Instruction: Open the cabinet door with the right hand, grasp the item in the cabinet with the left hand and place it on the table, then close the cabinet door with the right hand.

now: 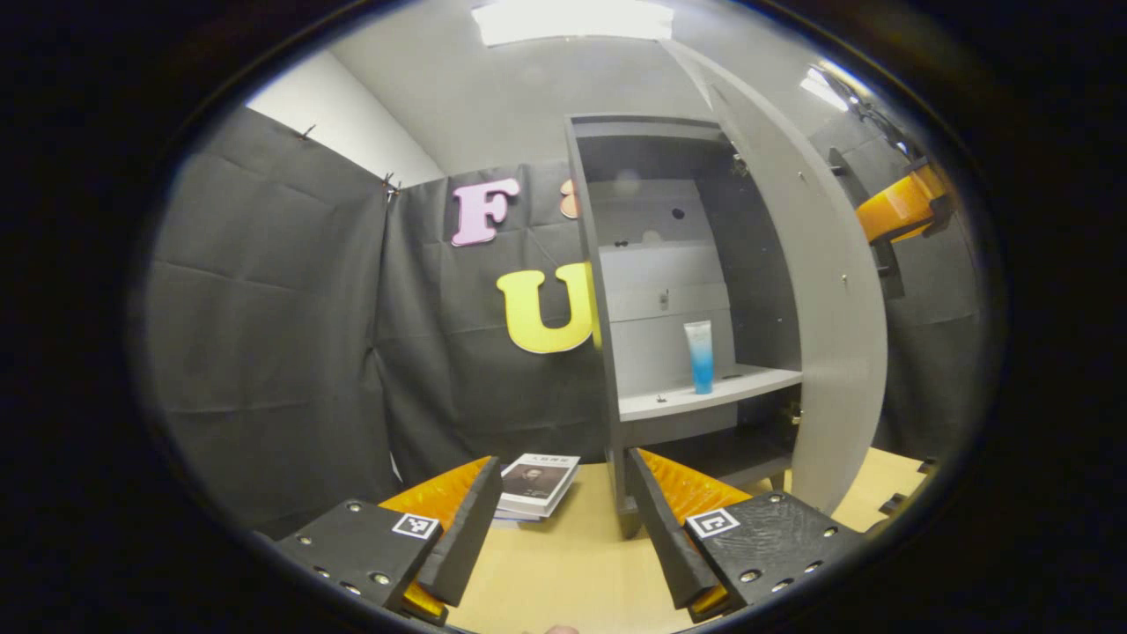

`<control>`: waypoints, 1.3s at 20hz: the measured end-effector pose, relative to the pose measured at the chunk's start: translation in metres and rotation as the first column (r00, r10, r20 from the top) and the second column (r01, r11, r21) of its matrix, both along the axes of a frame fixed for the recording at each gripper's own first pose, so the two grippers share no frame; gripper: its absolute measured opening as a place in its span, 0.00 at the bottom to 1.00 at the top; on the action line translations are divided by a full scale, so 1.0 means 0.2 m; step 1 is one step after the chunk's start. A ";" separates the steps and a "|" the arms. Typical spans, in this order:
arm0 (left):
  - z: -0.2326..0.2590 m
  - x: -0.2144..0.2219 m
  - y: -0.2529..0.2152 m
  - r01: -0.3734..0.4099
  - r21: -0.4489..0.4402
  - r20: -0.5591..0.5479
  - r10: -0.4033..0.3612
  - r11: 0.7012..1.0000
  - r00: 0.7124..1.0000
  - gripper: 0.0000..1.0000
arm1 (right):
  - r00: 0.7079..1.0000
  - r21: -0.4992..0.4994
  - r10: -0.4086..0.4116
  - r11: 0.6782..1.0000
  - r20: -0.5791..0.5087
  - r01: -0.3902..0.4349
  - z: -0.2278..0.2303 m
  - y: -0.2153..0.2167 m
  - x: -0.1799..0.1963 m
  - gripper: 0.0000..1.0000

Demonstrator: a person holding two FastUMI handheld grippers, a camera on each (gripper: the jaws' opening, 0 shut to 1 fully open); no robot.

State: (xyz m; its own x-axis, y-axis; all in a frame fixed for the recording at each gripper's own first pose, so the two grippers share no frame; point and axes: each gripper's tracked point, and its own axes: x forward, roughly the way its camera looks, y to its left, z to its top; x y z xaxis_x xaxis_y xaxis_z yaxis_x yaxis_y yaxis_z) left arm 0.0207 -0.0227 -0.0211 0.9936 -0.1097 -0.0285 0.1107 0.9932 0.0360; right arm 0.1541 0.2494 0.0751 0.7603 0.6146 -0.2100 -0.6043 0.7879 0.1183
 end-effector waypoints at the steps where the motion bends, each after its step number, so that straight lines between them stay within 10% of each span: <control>1: 0.00 0.01 -0.03 0.009 -0.002 -0.001 -0.009 1.000 1.000 0.86 | 1.000 -0.007 -0.007 1.000 0.004 0.007 0.00 -0.01 0.00 0.10; 26: 0.11 -0.13 -0.67 0.123 0.032 0.023 -0.124 0.992 0.992 0.86 | 0.946 0.025 -0.305 0.952 0.106 0.305 0.02 -0.60 0.14 0.08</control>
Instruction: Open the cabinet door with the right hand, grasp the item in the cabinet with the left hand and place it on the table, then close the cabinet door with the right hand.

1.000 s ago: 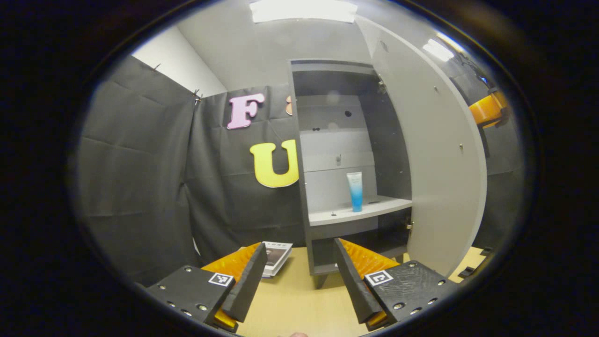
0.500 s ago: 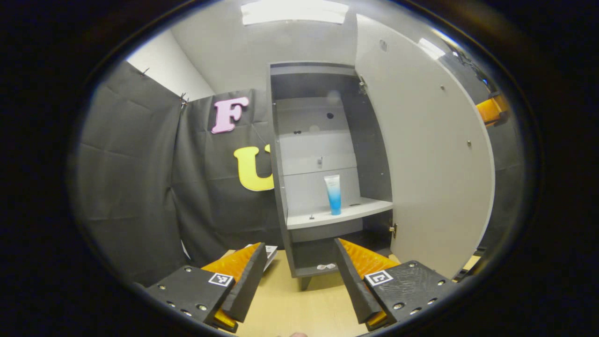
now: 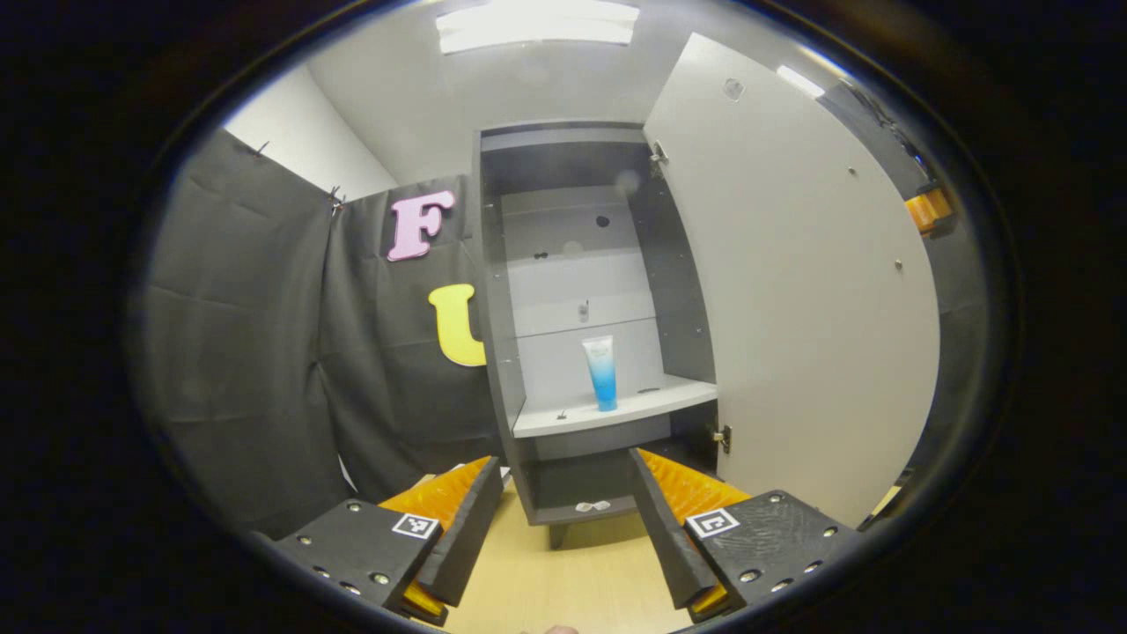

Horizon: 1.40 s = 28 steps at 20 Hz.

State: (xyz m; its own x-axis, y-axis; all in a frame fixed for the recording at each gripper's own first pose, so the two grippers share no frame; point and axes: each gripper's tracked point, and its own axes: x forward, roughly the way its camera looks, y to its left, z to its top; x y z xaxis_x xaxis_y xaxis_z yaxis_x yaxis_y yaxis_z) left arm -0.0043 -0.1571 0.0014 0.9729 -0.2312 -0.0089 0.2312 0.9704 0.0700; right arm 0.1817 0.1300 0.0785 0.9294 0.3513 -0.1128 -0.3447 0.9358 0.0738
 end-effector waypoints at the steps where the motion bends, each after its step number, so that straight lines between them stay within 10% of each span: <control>1: -0.01 0.00 -0.03 -0.004 0.000 -0.003 0.004 1.000 1.000 0.86 | 1.000 0.020 0.017 1.000 -0.009 -0.017 -0.02 0.01 0.00 0.08; 13: 0.23 0.14 -0.29 -0.090 0.011 0.065 0.089 0.996 0.994 0.86 | 0.987 0.077 0.158 0.984 0.010 -0.159 -0.01 -0.04 -0.18 0.15; 19: 0.31 0.34 -0.48 -0.042 0.032 0.102 0.038 0.999 0.994 0.86 | 0.997 0.021 -0.078 0.997 0.006 0.077 -0.09 -0.40 -0.09 0.34; 22: 0.35 0.47 -0.57 -0.010 0.032 0.110 0.006 0.999 0.994 0.87 | 0.963 0.005 -0.269 0.963 -0.006 0.269 -0.15 -0.61 -0.04 0.95; 28: 0.37 0.80 -0.66 0.013 0.005 0.124 -0.013 1.000 0.992 0.86 | 0.862 0.053 -0.504 0.861 -0.045 0.506 -0.20 -0.87 -0.03 0.98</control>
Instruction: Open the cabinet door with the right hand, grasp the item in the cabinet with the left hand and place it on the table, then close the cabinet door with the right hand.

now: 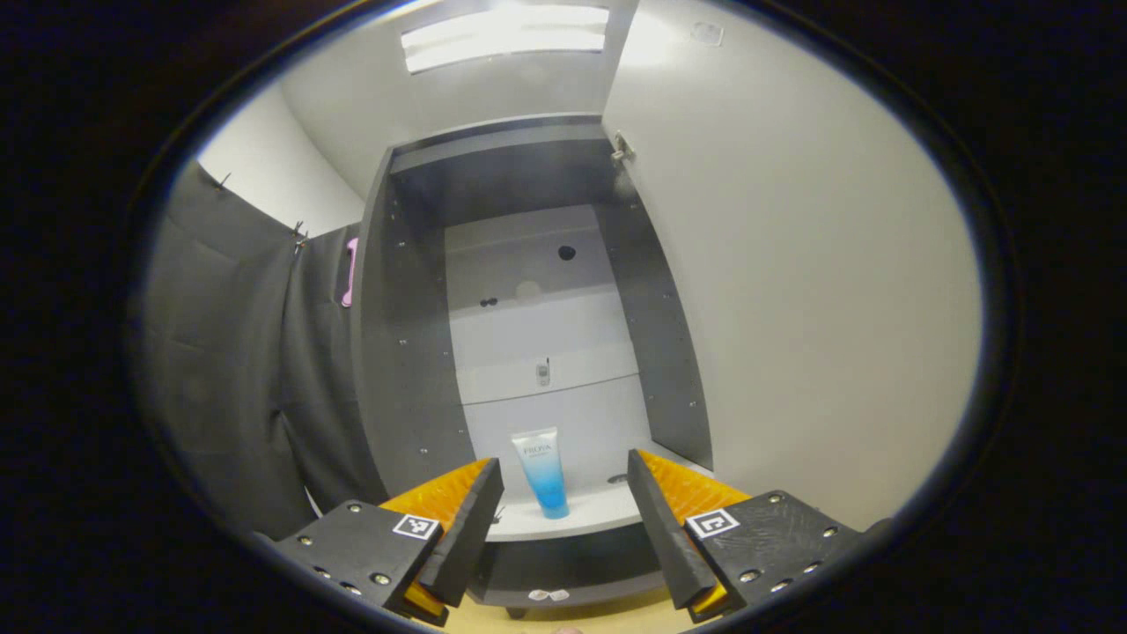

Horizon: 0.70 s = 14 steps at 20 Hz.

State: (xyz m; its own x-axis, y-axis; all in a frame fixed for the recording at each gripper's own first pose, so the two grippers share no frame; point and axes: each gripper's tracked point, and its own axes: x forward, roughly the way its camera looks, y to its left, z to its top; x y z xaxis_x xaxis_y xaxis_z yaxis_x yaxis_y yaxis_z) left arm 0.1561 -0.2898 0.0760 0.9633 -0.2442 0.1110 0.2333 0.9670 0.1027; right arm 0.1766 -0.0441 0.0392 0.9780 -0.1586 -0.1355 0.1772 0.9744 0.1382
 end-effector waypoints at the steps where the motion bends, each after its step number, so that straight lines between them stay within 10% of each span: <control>1: 0.01 0.07 -0.01 0.000 -0.017 -0.001 0.000 1.000 1.000 0.86 | 0.999 0.018 -0.033 0.999 0.001 0.033 -0.01 -0.03 0.01 0.98; 14: -0.34 0.70 0.02 -0.036 -0.038 -0.164 0.029 0.999 0.986 0.86 | 0.985 0.018 -0.164 0.986 -0.060 0.166 -0.11 0.01 0.04 0.98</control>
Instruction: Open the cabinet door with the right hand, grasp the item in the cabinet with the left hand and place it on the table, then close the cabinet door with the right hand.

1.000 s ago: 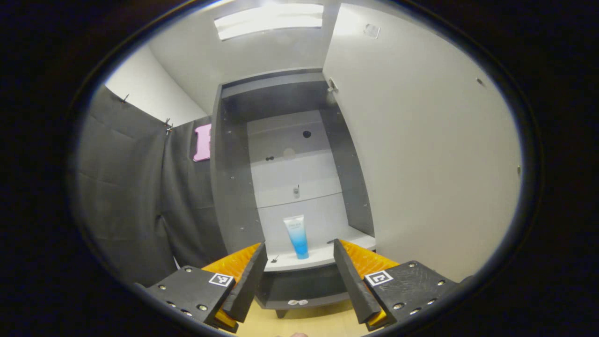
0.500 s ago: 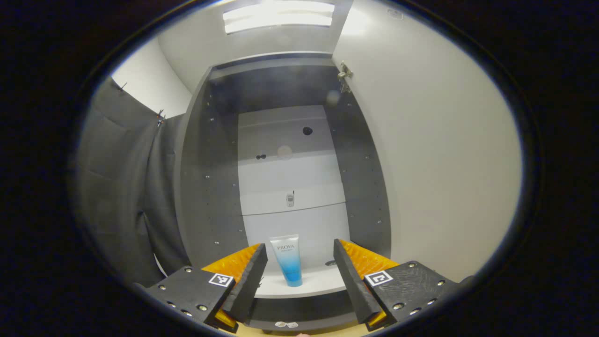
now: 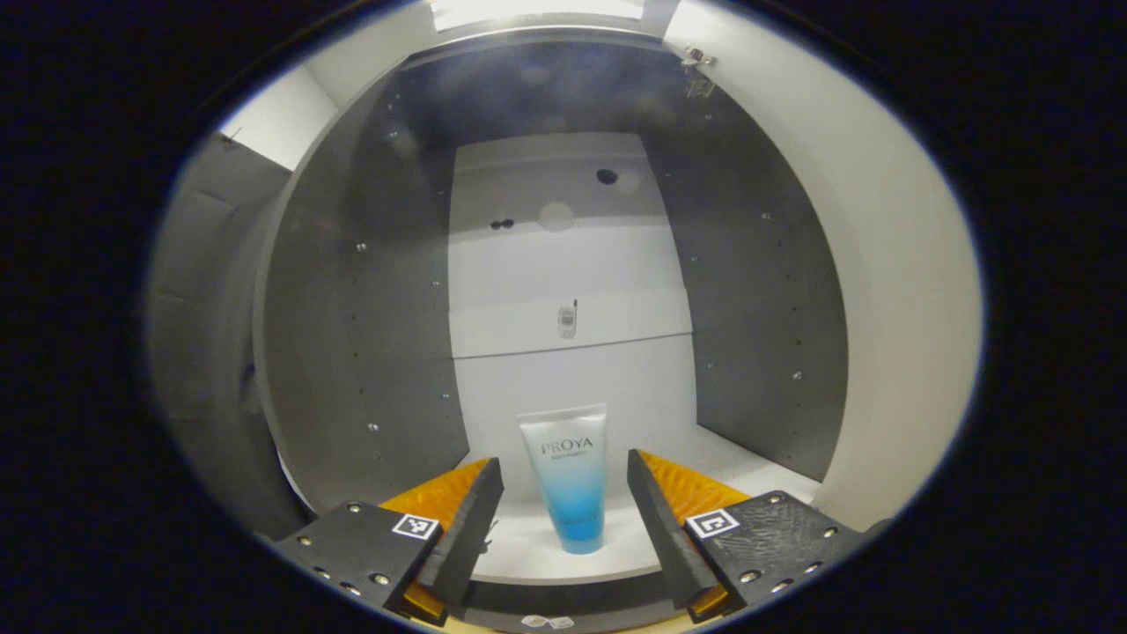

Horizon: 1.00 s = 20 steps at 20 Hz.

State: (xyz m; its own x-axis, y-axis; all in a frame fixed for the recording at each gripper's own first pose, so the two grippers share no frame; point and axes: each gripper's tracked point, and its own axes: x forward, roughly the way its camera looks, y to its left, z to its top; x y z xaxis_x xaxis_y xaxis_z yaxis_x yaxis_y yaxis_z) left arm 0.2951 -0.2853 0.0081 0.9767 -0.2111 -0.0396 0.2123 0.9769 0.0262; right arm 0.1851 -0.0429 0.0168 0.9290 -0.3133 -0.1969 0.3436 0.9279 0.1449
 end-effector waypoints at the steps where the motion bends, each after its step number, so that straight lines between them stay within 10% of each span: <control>1: -0.02 0.02 0.00 0.005 -0.001 -0.011 -0.005 1.000 1.000 0.86 | 1.000 -0.007 -0.001 1.000 -0.005 0.001 0.00 0.01 0.01 0.98; 3: -0.06 0.05 0.00 0.003 0.014 -0.026 -0.003 1.000 1.000 0.86 | 1.000 -0.014 -0.004 1.000 -0.012 0.004 -0.01 0.02 0.01 0.98; 7: -0.04 0.04 -0.02 0.002 0.011 -0.020 -0.002 1.000 1.000 0.53 | 1.000 -0.016 -0.004 1.000 -0.025 0.004 -0.02 0.02 -0.01 0.98; 20: 0.12 -0.34 0.20 -0.011 -0.029 0.053 0.013 1.000 0.999 0.48 | 0.992 0.000 0.127 0.992 -0.005 -0.127 0.00 0.09 0.02 1.00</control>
State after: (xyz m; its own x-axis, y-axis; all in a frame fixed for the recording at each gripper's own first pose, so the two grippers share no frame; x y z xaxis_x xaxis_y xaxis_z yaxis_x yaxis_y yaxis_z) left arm 0.2268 -0.2459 0.0324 0.9797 -0.1995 0.0183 0.1994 0.9799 0.0092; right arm 0.1894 -0.0240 0.0172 0.9603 -0.1930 -0.2012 0.2238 0.9640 0.1434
